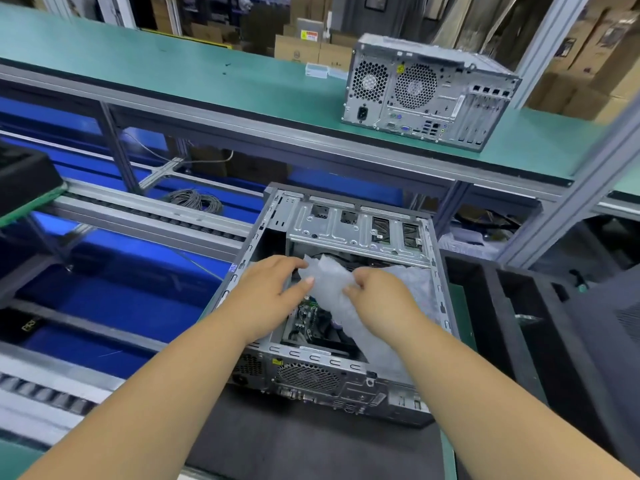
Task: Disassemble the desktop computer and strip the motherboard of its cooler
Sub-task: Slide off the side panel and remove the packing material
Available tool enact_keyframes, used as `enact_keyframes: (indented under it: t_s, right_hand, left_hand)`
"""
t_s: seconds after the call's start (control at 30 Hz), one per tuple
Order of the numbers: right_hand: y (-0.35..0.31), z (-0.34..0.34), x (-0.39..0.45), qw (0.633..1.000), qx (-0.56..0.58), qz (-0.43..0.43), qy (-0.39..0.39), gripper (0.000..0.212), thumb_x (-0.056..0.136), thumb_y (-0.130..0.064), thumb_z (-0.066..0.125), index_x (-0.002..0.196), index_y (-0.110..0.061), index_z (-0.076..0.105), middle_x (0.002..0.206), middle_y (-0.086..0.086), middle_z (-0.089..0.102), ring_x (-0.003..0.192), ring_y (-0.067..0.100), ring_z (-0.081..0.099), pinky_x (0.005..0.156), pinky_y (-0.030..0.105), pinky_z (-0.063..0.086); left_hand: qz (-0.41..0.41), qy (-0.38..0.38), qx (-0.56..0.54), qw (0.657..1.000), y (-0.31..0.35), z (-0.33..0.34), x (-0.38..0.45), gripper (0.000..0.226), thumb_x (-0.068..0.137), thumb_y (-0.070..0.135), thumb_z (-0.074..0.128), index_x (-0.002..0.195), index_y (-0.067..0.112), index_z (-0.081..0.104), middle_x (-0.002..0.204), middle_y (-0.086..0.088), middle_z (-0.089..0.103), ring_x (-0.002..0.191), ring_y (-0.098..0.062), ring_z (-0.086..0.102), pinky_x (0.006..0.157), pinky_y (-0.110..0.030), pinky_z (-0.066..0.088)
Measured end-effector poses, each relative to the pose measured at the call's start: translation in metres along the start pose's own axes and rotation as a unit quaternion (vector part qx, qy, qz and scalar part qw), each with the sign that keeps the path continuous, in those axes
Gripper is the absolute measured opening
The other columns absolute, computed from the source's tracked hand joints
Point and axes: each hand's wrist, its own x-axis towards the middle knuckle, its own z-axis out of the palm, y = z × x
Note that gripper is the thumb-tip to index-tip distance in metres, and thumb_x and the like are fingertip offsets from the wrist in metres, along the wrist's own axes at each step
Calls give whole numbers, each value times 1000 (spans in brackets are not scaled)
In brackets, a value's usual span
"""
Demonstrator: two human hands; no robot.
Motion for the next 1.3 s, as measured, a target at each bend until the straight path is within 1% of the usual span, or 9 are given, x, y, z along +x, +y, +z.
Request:
enact_keyframes:
  t_s: [0.27, 0.37, 0.47, 0.63, 0.77, 1.0, 1.13, 1.2, 1.3]
  right_hand:
    - [-1, -60, -22, 953, 291, -32, -76, 15, 95, -25, 60, 89, -15, 69, 85, 5, 71, 79, 22, 65, 86, 47, 51]
    - [-3, -77, -29, 942, 330, -47, -18, 30, 96, -37, 58, 102, -9, 68, 98, 8, 70, 89, 28, 64, 93, 46, 48]
    - [8, -88, -34, 957, 277, -55, 69, 27, 95, -54, 50, 110, -38, 65, 107, -26, 66, 100, -15, 56, 85, 22, 44]
    - [34, -95, -41, 888, 410, -12, 209, 80, 75, -66, 59, 144, -34, 36, 133, -16, 52, 113, -8, 53, 92, 23, 42]
    - [44, -85, -50, 822, 565, -21, 62, 96, 76, -67, 62, 154, -27, 22, 152, 1, 40, 135, 24, 45, 115, 55, 28]
    - [35, -92, -65, 815, 572, -77, -44, 52, 91, -28, 46, 142, -15, 49, 135, 10, 60, 126, 36, 53, 106, 55, 39]
    - [39, -95, -70, 822, 554, -53, -122, 72, 91, -72, 29, 137, -22, 55, 131, 6, 63, 122, 29, 59, 107, 56, 35]
    - [34, -90, -75, 821, 536, -87, -176, 84, 76, -84, 40, 140, -30, 51, 136, -1, 60, 126, 24, 56, 109, 54, 33]
    - [23, -76, -79, 841, 501, -100, -177, 76, 71, -57, 75, 137, -27, 51, 127, -7, 66, 119, 17, 61, 108, 48, 38]
  left_hand:
    - [93, 8, -111, 989, 30, -10, 3, 77, 63, 45, 85, 130, 40, 47, 138, 19, 40, 133, -4, 36, 113, -38, 34]
    - [63, 43, -261, 962, 45, -21, 8, 52, 67, 33, 86, 111, 46, 61, 105, 23, 68, 94, 4, 66, 77, -23, 58]
    - [56, 130, -285, 948, 50, -41, 14, 39, 69, 36, 84, 100, 49, 64, 98, 30, 67, 86, 10, 64, 61, -6, 50]
    - [-27, 148, -473, 868, 48, -60, 20, 36, 75, 23, 82, 108, 25, 68, 103, 3, 74, 93, -19, 72, 75, -38, 58]
    - [-93, 105, -553, 822, 49, -57, 14, 35, 78, 20, 77, 112, 14, 68, 103, -7, 74, 90, -26, 73, 66, -37, 58]
    - [-143, 124, -563, 805, 56, -57, -24, 30, 79, 20, 77, 107, 13, 69, 97, -9, 75, 84, -28, 74, 60, -39, 58]
    - [-144, 207, -500, 829, 61, -52, -57, 33, 73, 24, 81, 104, 16, 72, 96, -5, 76, 86, -26, 74, 68, -41, 59]
    - [-153, 242, -466, 837, 64, -45, -77, 41, 67, 32, 83, 104, 20, 73, 99, -1, 75, 88, -24, 73, 75, -41, 58]
    - [-175, 277, -456, 827, 65, -35, -113, 41, 63, 37, 84, 101, 23, 75, 99, 0, 75, 89, -23, 73, 77, -41, 57]
